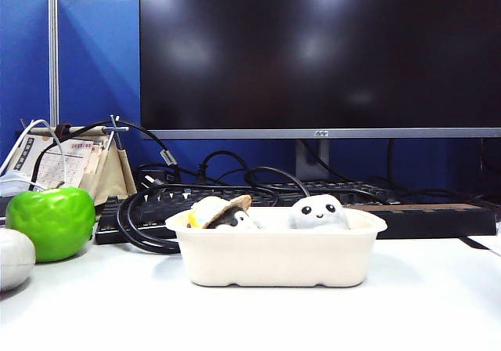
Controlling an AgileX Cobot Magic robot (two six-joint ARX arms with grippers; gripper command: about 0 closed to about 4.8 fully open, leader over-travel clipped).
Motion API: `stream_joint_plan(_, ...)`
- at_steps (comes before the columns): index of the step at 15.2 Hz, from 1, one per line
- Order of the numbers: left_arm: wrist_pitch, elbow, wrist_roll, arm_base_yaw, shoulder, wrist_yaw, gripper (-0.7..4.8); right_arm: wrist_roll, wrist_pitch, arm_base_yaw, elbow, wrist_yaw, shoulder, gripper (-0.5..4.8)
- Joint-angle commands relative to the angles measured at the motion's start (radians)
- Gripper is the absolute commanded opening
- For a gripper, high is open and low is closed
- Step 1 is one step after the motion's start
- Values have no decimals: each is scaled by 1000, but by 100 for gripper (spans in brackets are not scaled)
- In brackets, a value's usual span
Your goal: Identity fluffy octopus among items on the table, put them into the paper lunch box.
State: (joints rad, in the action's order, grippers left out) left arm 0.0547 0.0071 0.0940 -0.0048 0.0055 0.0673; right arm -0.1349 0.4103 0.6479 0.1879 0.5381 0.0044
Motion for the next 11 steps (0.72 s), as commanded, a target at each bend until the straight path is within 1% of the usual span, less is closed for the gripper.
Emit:
stream_joint_plan(1,20,0,0,1,-3,0,-5,-3,-10,0,2,2,-3,-1)
stream_joint_plan(11,10,0,2,1,-2,0,-5,-3,-11,0,2,2,-3,-1)
